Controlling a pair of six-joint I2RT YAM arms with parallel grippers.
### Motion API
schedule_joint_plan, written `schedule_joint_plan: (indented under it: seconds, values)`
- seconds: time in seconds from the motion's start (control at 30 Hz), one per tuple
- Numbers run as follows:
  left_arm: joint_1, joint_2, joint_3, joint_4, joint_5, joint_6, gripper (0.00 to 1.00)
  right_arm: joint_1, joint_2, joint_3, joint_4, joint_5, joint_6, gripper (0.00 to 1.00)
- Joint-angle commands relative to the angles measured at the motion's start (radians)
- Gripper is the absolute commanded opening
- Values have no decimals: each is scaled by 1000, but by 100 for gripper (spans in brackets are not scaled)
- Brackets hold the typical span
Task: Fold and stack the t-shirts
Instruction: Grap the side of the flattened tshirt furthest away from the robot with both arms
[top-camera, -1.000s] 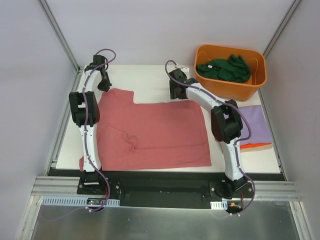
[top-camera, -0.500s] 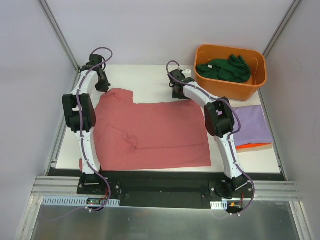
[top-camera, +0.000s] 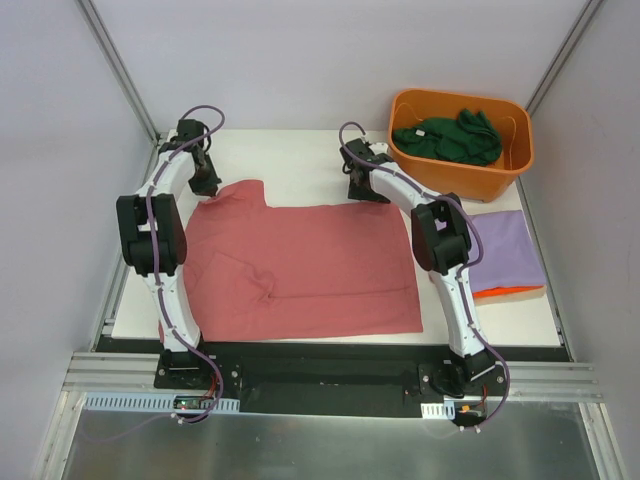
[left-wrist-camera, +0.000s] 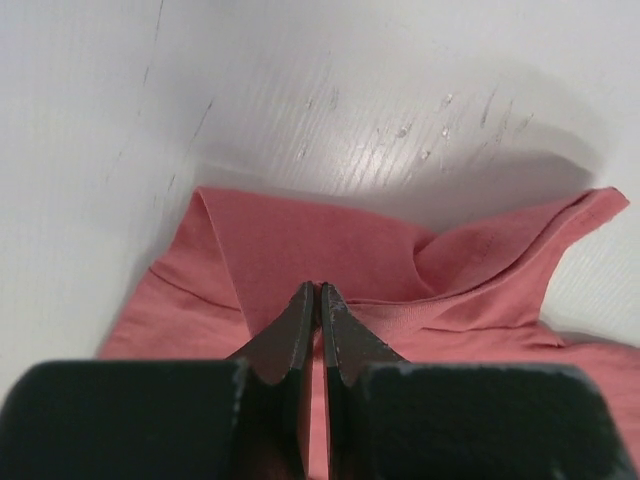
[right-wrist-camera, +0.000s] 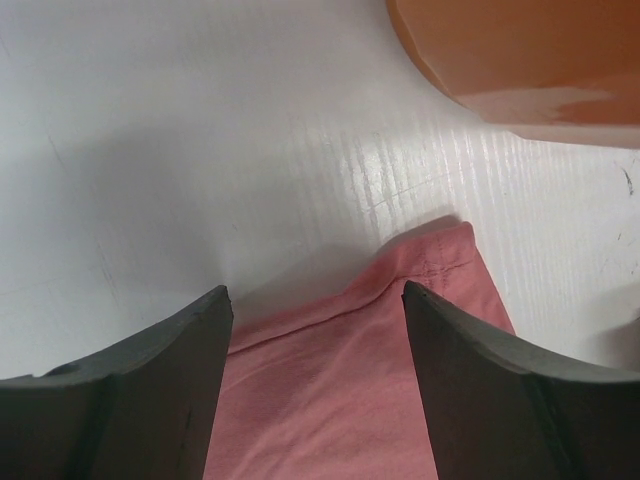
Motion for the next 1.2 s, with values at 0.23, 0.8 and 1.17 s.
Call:
schedule_joint_plan:
  seconds: [0.23, 0.8, 1.17]
  values:
    - [-8, -146, -86, 58, 38, -11, 0, -6, -24, -6, -51, -5, 46, 59]
    - [-10, -229, -133, 70, 41, -1, 0, -8, -98, -91, -37, 55, 72, 36]
    - [-8, -302, -231, 85, 84, -27, 0, -9, -113, -97, 30, 19, 5, 8]
